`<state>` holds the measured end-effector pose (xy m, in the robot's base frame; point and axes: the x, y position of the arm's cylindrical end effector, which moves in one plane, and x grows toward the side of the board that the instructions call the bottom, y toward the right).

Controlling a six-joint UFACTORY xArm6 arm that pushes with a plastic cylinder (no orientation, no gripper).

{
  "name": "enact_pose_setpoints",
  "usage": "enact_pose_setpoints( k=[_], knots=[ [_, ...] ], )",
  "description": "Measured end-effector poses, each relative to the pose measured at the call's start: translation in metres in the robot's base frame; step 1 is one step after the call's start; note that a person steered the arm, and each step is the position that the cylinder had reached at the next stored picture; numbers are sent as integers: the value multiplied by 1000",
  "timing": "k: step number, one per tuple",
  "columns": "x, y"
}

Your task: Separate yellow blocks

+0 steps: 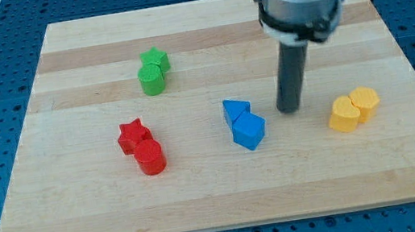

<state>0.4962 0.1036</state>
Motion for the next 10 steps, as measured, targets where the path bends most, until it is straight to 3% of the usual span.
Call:
enact_pose_setpoints(
  k=[1, 2, 4, 5, 7, 9, 10],
  knots=[
    [55, 4],
    [70, 20],
    [83, 122],
    [83, 119],
    [49, 86],
    [-73, 86],
    [-73, 86]
  ],
)
